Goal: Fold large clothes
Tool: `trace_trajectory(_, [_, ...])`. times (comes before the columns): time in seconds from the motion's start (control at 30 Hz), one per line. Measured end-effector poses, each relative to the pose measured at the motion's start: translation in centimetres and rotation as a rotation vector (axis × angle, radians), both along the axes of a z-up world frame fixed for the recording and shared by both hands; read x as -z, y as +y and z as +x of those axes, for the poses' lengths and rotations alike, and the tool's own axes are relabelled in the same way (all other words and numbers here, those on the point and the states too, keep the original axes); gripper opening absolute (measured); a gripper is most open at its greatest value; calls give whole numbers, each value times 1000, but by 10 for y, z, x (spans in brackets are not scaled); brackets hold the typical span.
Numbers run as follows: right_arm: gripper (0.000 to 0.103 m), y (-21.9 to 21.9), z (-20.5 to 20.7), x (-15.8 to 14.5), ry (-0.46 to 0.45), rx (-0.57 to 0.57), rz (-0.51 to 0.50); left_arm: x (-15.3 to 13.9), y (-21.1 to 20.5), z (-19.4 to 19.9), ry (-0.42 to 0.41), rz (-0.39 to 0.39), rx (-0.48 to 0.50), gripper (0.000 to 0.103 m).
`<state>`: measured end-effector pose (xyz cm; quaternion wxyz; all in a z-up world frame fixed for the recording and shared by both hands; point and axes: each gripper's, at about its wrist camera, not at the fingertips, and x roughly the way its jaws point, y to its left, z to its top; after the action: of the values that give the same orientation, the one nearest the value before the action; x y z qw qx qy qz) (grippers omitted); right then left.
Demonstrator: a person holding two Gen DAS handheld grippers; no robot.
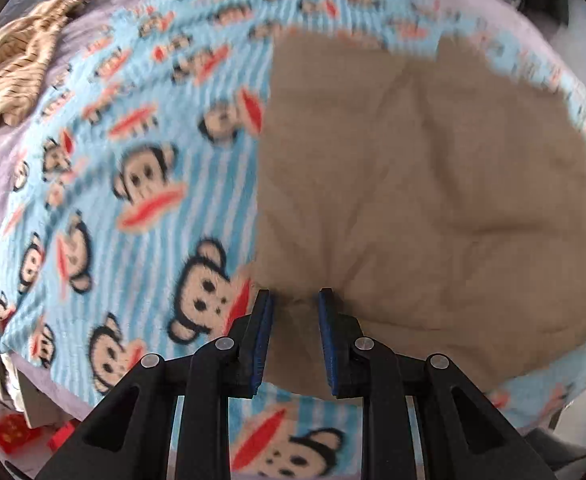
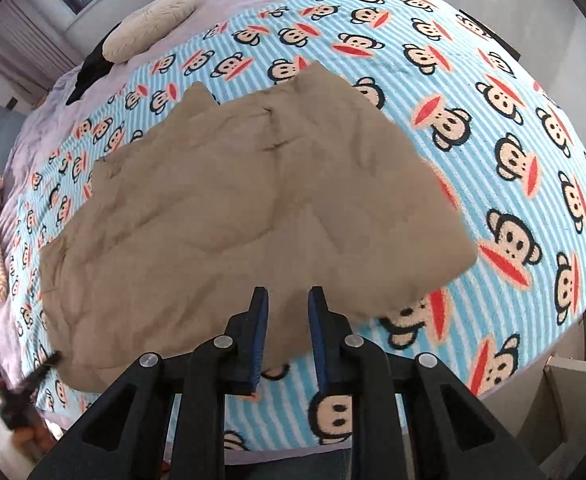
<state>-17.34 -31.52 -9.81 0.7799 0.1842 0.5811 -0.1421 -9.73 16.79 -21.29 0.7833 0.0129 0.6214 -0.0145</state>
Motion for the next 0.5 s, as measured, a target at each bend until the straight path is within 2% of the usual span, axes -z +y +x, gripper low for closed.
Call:
trace_trajectory(0.07, [23, 4, -2, -7, -1, 27, -31, 7, 2, 1, 13, -9, -9, 25])
trace_trajectory(0.2, [23, -4, 5, -9, 3, 30, -54, 4, 1, 6, 5, -1, 8, 25])
trace_trajectory(0.3, [23, -6, 18, 13, 56, 6, -68, -2, 5, 12, 4, 10, -7, 25])
trace_trajectory(0.4, [22, -15, 20, 48, 140, 31, -71, -27, 14, 20, -66, -45, -33, 25])
trace_trajectory(0.5, [22, -20, 16, 63, 156, 69, -56, -45, 12, 44, -142, -58, 11, 25])
